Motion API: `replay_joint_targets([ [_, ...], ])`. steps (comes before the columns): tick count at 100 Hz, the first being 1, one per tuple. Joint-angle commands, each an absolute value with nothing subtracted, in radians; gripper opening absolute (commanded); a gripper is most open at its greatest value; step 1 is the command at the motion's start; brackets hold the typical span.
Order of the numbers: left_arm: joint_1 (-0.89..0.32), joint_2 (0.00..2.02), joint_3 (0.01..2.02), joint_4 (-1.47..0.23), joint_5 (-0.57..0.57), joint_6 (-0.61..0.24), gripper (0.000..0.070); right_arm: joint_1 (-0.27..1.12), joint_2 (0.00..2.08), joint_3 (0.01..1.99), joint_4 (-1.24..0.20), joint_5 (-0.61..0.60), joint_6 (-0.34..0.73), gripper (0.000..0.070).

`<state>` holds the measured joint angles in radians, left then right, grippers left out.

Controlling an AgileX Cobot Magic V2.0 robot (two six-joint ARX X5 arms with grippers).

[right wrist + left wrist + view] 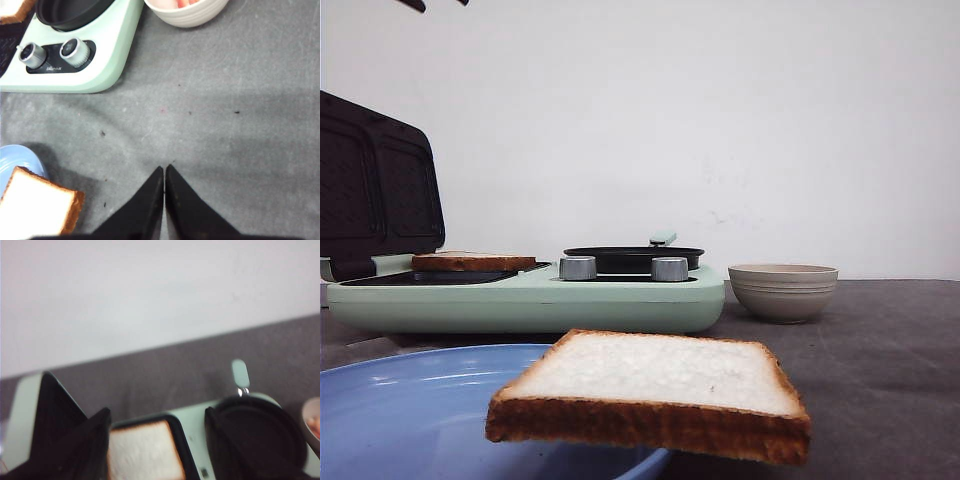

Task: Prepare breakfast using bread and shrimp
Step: 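Release the bread onto the farther grill plate, raise left gripper, then lower the right gripper to the remaining bread slice on the plate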

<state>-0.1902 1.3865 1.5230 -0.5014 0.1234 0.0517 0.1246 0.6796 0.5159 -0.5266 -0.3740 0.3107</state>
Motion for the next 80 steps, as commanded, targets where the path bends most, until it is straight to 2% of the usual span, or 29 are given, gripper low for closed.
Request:
replay_joint_targets([
  [1, -0.192, 1.381, 1.516, -0.5, 0.154, 0.04, 0.0312, 0.128, 0.684, 0.528, -0.523, -0.378, 0.3, 0.0],
  [20, -0.19, 1.311, 1.375, -0.447, 0.172, -0.014, 0.0313, 0.128, 0.684, 0.528, -0.526, -0.395, 0.3, 0.0],
  [46, -0.191, 1.055, 1.01, -0.258, 0.167, -0.121, 0.0312, 0.128, 0.684, 0.528, -0.528, -0.397, 0.303, 0.0],
  [58, -0.19, 0.935, 0.881, -0.255, 0.128, -0.124, 0.0312, 0.128, 0.684, 0.528, -0.532, -0.401, 0.303, 0.0],
  [80, -0.19, 0.793, 0.758, -0.276, 0.127, -0.125, 0.0312, 0.128, 0.685, 0.528, -0.533, -0.423, 0.303, 0.0],
])
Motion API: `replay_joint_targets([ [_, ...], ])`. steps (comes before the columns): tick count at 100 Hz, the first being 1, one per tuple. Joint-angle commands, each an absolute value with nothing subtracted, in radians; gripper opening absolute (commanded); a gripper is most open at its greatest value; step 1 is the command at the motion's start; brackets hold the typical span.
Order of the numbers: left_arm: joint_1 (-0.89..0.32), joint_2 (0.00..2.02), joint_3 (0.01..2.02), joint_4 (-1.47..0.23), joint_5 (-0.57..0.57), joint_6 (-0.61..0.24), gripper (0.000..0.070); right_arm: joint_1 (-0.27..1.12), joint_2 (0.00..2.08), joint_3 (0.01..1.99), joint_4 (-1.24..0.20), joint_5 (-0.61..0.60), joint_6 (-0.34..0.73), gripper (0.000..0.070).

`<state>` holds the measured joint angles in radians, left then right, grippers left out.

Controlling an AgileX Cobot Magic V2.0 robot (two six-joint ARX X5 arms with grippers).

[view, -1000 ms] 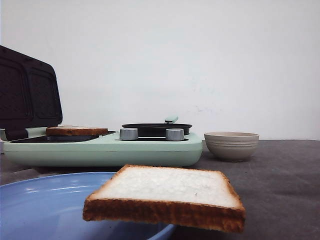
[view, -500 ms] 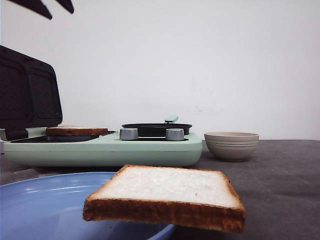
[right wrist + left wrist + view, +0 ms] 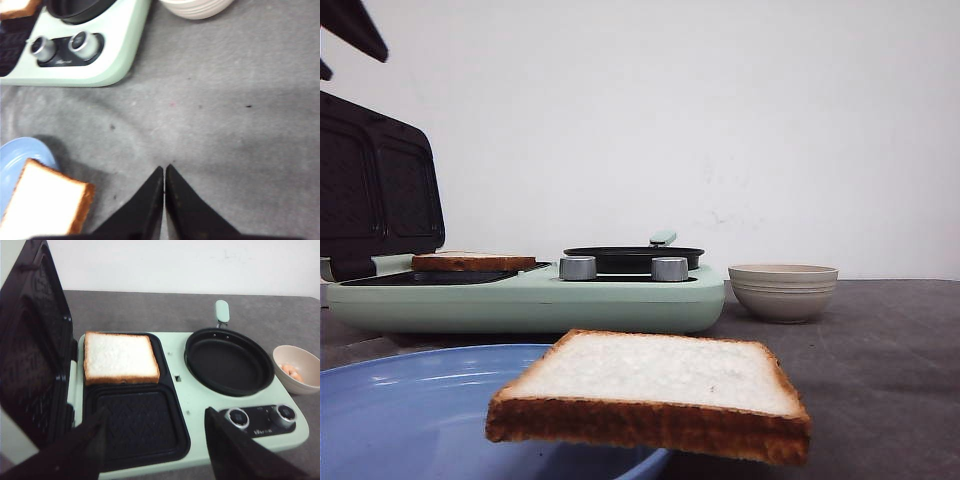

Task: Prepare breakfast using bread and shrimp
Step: 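Lower the right gripper to the remaining bread slice on the plate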

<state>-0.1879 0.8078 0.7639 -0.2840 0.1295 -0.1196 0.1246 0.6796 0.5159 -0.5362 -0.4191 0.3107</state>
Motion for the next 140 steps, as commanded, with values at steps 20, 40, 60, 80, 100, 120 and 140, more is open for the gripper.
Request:
replay_joint_targets([
  [20, -0.191, 0.746, 0.688, -0.288, 0.127, -0.183, 0.0312, 0.129, 0.685, 0.528, -0.532, -0.441, 0.303, 0.0],
  [40, -0.191, 0.745, 0.679, -0.306, 0.127, -0.176, 0.0312, 0.129, 0.685, 0.528, -0.533, -0.475, 0.304, 0.0],
  [60, -0.191, 0.745, 0.679, -0.346, 0.128, -0.167, 0.0313, 0.129, 0.685, 0.528, -0.553, -0.484, 0.303, 0.0],
  [80, -0.191, 0.743, 0.679, -0.408, 0.143, -0.17, 0.0312, 0.145, 0.685, 0.525, -0.601, -0.524, 0.299, 0.0047],
  [100, -0.191, 0.696, 0.677, -0.354, 0.181, -0.173, 0.0313, 0.218, 0.685, 0.49, -0.601, -0.531, 0.367, 0.0343],
  [120, -0.191, 0.601, 0.651, -0.385, 0.159, -0.178, 0.0317, 0.301, 0.685, 0.443, -0.521, -0.561, 0.47, 0.0343],
  [140, -0.19, 0.491, 0.644, -0.488, 0.077, -0.168, 0.0399, 0.372, 0.685, 0.362, -0.378, -0.579, 0.593, 0.0343],
])
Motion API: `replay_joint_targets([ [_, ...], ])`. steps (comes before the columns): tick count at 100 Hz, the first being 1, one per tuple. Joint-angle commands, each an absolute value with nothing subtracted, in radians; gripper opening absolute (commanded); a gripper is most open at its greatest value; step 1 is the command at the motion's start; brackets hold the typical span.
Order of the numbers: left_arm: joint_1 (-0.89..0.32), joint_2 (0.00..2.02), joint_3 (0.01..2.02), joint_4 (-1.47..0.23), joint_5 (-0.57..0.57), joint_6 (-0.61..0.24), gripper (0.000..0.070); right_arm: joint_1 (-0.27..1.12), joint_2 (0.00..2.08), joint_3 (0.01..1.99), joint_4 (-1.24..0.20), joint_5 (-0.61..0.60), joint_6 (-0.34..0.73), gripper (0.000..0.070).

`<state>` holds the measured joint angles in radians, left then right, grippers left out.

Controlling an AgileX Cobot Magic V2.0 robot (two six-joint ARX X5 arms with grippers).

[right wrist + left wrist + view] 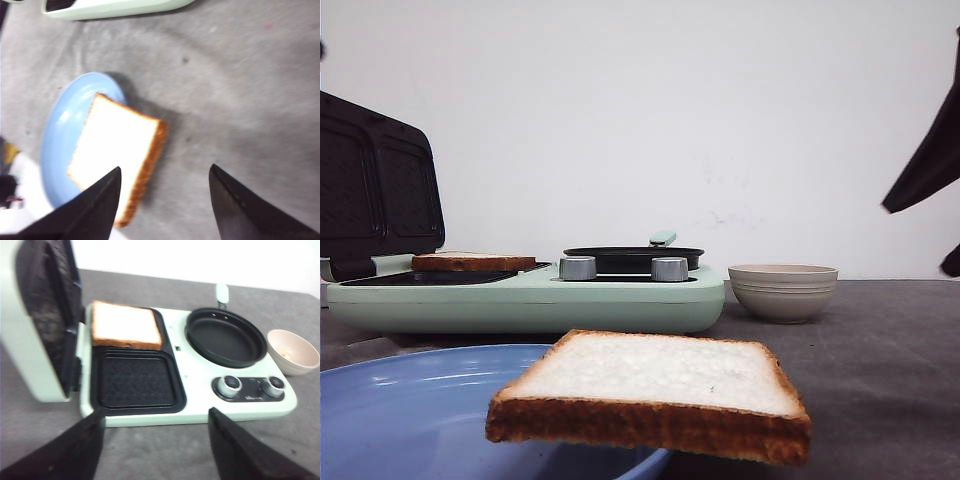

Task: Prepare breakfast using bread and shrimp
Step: 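Lower the right gripper to the remaining bread slice on the plate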

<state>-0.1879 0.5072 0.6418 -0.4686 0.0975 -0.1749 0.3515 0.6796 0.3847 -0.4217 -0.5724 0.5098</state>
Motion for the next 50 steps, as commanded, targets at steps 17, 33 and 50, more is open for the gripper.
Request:
replay_joint_targets([
  [17, -0.19, 0.447, 0.644, -0.532, 0.07, -0.144, 0.0399, 0.425, 0.685, 0.3, -0.324, -0.59, 0.649, 0.0343],
  [33, -0.19, 0.441, 0.644, -0.537, 0.07, -0.144, 0.0398, 0.467, 0.685, 0.259, -0.289, -0.634, 0.673, 0.0343],
  [50, -0.19, 0.441, 0.644, -0.536, 0.071, -0.144, 0.0398, 0.487, 0.686, 0.214, -0.213, -0.691, 0.73, 0.0344],
])
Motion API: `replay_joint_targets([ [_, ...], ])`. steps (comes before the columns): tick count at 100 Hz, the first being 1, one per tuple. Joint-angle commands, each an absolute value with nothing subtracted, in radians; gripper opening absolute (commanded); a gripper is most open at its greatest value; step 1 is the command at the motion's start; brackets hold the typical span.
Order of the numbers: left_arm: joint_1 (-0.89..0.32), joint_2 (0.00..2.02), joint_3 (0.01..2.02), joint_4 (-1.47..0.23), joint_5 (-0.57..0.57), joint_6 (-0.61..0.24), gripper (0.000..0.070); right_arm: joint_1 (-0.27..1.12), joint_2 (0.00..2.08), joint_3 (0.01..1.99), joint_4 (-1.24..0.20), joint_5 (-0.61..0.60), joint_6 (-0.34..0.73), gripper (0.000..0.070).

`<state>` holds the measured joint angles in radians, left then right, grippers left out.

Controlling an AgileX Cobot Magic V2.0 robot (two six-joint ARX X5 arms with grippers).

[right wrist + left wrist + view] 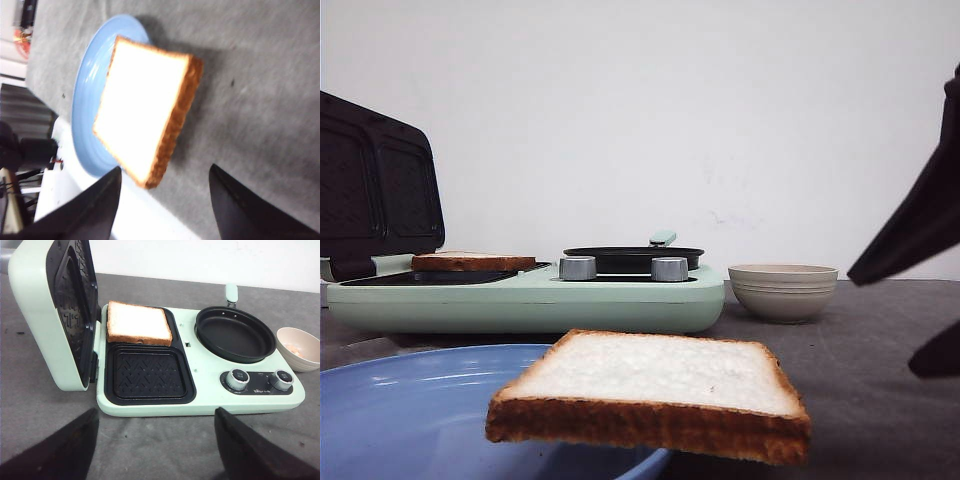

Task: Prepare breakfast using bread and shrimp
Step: 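Lower the right gripper to the remaining bread slice on the plate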

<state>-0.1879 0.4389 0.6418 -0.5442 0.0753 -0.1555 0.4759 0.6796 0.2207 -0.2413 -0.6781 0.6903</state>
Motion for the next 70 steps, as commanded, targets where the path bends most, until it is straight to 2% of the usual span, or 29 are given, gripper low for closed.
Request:
replay_joint_targets([
  [1, -0.19, 0.441, 0.644, -0.536, 0.071, -0.144, 0.0398, 0.488, 0.686, 0.213, -0.212, -0.692, 0.732, 0.0344],
  [24, -0.19, 0.441, 0.644, -0.537, 0.079, -0.144, 0.0398, 0.509, 0.71, 0.208, -0.199, -0.691, 0.733, 0.0344],
  [49, -0.19, 0.441, 0.644, -0.537, 0.079, -0.144, 0.0399, 0.544, 0.846, 0.207, -0.06, -0.701, 0.742, 0.0344],
  [70, -0.19, 0.441, 0.644, -0.537, 0.079, -0.144, 0.0399, 0.558, 0.991, 0.207, 0.051, -0.759, 0.745, 0.0344],
])
